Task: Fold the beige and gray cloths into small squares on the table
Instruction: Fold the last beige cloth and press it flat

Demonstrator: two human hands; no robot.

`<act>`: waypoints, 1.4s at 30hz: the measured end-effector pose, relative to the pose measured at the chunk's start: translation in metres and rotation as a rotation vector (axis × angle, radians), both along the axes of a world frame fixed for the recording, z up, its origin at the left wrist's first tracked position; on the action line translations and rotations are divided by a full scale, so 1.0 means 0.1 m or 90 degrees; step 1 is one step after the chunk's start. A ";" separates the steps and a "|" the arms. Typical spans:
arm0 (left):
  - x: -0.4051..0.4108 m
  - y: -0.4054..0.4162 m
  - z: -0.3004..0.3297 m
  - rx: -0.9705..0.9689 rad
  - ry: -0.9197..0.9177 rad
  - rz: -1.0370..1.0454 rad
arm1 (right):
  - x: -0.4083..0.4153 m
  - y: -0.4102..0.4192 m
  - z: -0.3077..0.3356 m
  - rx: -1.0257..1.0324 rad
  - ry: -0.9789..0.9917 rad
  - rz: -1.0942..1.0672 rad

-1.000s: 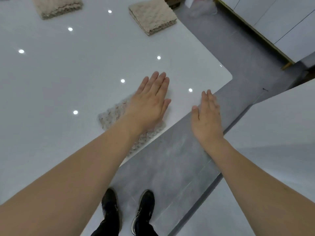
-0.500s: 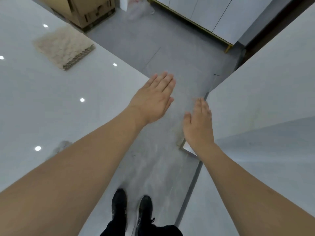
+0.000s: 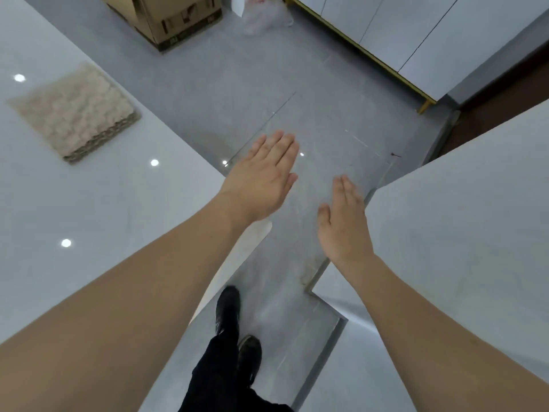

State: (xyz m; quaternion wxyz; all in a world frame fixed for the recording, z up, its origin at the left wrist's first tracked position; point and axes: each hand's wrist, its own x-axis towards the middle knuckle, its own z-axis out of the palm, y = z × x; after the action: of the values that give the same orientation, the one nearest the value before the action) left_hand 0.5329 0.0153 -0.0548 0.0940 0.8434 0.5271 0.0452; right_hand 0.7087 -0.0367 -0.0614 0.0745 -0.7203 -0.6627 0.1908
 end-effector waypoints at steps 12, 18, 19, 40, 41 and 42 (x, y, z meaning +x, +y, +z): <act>-0.71 0.23 -0.14 0.068 -0.049 0.389 | -0.82 1.07 -0.23 -0.024 0.076 0.321; -1.19 -0.14 -0.13 0.097 -0.066 0.595 | -1.46 1.26 -0.13 -0.019 0.135 0.488; -1.28 -0.19 -0.14 0.105 -0.068 0.623 | -1.58 1.27 -0.12 -0.019 0.148 0.513; -2.40 0.16 -0.39 0.094 -0.162 0.893 | -3.39 2.16 -0.21 0.041 0.133 0.805; -2.43 0.19 -0.43 0.081 -0.153 0.898 | -3.45 2.22 -0.23 0.049 0.125 0.829; -2.45 0.19 -0.47 0.064 -0.138 0.900 | -3.50 2.27 -0.25 0.060 0.113 0.854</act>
State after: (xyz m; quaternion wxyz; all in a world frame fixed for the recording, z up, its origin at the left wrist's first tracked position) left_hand 0.2878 0.0348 -0.1014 0.0552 0.2938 0.9324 0.2030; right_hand 0.3588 0.1902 -0.0868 0.0258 -0.1308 -0.9651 0.2252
